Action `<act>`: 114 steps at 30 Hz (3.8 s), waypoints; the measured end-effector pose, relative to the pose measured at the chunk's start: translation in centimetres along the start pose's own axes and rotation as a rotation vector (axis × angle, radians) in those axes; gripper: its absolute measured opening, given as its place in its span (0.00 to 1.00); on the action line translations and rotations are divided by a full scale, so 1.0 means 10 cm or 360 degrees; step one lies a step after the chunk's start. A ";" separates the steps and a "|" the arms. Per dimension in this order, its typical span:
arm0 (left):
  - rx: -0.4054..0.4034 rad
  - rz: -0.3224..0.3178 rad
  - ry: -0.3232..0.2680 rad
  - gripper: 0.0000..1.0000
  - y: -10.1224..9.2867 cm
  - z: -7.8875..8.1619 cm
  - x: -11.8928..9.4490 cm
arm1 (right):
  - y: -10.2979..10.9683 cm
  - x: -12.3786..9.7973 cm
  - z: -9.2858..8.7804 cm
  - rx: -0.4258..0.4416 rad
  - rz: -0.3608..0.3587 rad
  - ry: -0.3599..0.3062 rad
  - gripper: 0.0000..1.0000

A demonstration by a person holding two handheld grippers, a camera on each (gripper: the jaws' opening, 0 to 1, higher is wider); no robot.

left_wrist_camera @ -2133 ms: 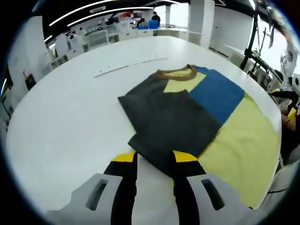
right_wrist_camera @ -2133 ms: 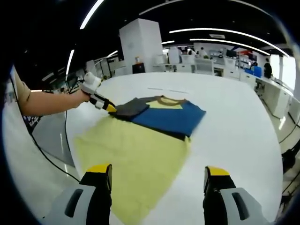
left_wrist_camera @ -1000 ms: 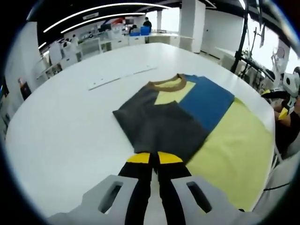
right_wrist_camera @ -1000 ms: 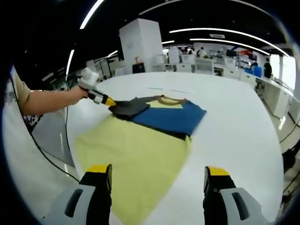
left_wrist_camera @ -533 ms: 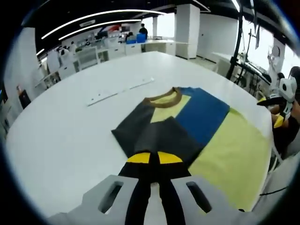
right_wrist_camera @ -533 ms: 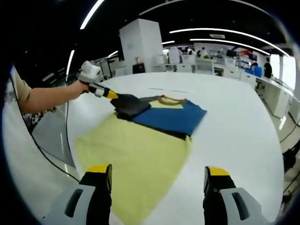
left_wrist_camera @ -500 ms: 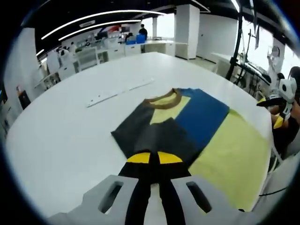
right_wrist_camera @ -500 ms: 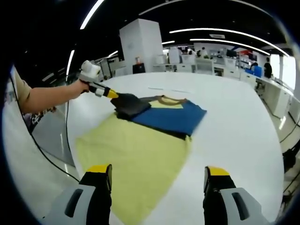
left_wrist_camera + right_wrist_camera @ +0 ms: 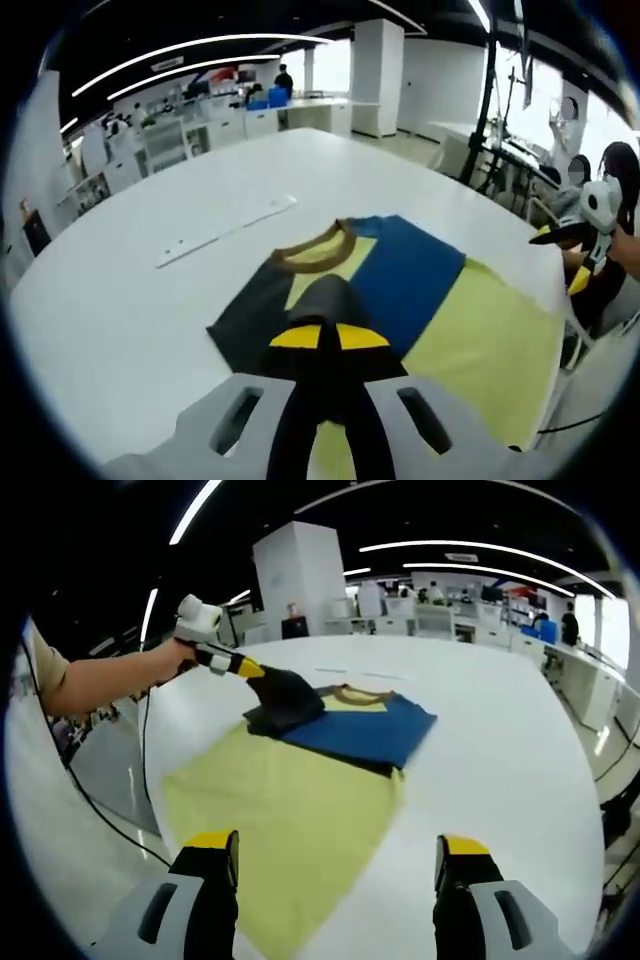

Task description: Fold the garment on the visible template until the final outline fits inside the template.

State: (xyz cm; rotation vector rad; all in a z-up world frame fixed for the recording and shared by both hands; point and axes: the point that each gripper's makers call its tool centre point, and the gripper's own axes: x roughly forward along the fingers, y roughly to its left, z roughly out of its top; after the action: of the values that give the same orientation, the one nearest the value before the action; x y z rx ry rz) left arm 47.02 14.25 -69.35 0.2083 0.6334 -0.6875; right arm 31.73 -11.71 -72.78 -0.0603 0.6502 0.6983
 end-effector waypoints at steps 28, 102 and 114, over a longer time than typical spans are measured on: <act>0.0071 -0.0146 -0.0050 0.00 -0.45 0.65 0.42 | -0.07 -0.07 -0.13 0.0039 -0.0012 -0.0003 0.79; -0.0039 -0.0350 0.0072 0.00 -1.30 0.80 1.27 | -0.24 -0.22 -0.27 0.0080 -0.0045 0.0009 0.79; -0.0021 -0.0406 0.0022 0.43 -1.44 0.84 1.32 | -0.25 -0.23 -0.26 0.0077 -0.0047 0.0008 0.79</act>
State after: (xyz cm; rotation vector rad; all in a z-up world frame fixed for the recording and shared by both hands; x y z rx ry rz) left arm 49.55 -6.87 -70.36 0.1212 0.6844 -0.9276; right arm 30.51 -15.64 -73.97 -0.0270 0.6693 0.6538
